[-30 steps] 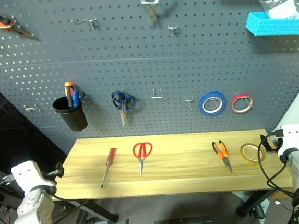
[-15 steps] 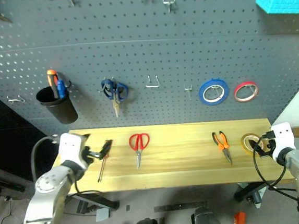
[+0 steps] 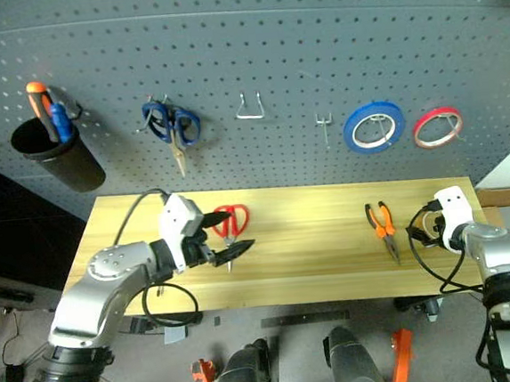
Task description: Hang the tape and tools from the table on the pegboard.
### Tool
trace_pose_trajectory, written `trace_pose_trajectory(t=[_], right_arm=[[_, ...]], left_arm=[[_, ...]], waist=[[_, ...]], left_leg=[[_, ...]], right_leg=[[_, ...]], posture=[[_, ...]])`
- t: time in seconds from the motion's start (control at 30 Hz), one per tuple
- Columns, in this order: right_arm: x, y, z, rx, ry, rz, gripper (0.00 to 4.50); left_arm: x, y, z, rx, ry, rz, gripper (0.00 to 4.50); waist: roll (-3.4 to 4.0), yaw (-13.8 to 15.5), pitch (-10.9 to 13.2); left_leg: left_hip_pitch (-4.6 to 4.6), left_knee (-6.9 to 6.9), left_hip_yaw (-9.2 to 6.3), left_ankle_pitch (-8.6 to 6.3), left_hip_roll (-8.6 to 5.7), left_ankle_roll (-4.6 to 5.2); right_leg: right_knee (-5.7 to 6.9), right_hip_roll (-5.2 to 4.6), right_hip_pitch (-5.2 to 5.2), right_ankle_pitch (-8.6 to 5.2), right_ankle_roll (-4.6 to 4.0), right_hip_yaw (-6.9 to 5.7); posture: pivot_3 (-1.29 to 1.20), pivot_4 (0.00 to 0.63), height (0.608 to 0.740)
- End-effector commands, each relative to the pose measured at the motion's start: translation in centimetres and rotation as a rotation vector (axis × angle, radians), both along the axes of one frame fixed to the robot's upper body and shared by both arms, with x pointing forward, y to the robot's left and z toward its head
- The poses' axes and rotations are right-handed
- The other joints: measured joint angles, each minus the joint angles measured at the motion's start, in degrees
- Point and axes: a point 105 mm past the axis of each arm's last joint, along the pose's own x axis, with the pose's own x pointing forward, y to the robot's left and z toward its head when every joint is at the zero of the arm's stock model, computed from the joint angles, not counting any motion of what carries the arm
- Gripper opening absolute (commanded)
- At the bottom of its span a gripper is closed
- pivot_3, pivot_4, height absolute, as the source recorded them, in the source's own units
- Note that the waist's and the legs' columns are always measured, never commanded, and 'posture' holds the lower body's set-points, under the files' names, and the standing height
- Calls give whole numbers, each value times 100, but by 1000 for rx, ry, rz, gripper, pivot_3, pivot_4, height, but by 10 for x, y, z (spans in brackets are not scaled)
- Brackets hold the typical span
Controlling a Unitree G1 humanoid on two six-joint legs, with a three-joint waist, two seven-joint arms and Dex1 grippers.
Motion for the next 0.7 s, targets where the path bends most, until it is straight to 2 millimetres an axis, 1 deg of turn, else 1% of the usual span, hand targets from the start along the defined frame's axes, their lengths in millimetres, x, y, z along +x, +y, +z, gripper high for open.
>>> trace_pose_trajectory(t=[0.03,0.1,0.2,0.3,0.33,0.47,0.53,0.63,0.67,0.7], right_arm=[[-1,-15,0,-31,32,-10,4500],[-2,-18,-3,-22,70,-19,4500],[-5,-21,-8,-13,128,-23,4500],[-8,-22,-11,-24,166,-6,3925],[-9,-22,-13,-27,178,0,3650],[-11,-18,-22,-98,207,58,2216],[-12,-14,-26,-121,212,83,1660],[-12,-8,-32,-180,204,134,594],[-11,-6,-34,-203,197,156,313],[-11,-6,-34,-245,184,171,125]], left_arm=[[-7,-17,12,18,-44,-101,4431],[-7,-22,14,13,-50,-123,4431],[-7,-26,15,22,-64,-138,4431],[-8,-26,15,28,-67,-145,4500],[-8,-26,15,28,-67,-145,4500],[-8,-24,14,30,-67,-137,4500],[-7,-23,13,29,-66,-131,4500],[-7,-22,13,24,-62,-127,4500],[-6,-22,13,18,-60,-123,4500],[-6,-22,14,9,-58,-119,4500]], waist=[[-4,11,9],[-3,12,25],[-4,13,48],[-5,12,51],[-6,12,52],[-8,10,52],[-11,11,51],[-15,10,49],[-22,10,45],[-28,10,42]], left_leg=[[-24,2,0,0,0,0],[-75,10,-1,-1,-1,0],[-78,8,-2,-3,0,4],[-77,9,-2,-4,-1,4],[-77,10,-2,-3,-1,4],[-72,12,-5,-3,0,3],[-68,14,-5,-3,0,3],[-68,20,-6,-3,0,2],[-68,22,-7,-2,0,2],[-67,25,-7,-2,0,2]], right_leg=[[3,-1,-25,1,-1,-1],[18,-4,-78,3,-3,-3],[15,-4,-80,3,-3,-2],[15,-4,-79,3,-2,0],[16,-3,-79,3,-2,0],[18,-1,-74,3,-1,-1],[18,-1,-69,4,1,-1],[18,-1,-66,9,10,-1],[18,-2,-65,10,11,-1],[19,-1,-65,11,13,-2]], posture=[[-73,365,740],[-70,369,740],[-68,370,740],[-66,370,740],[-64,370,740],[-60,362,740],[-60,356,740],[-63,348,740],[-65,345,740],[-67,343,740]])
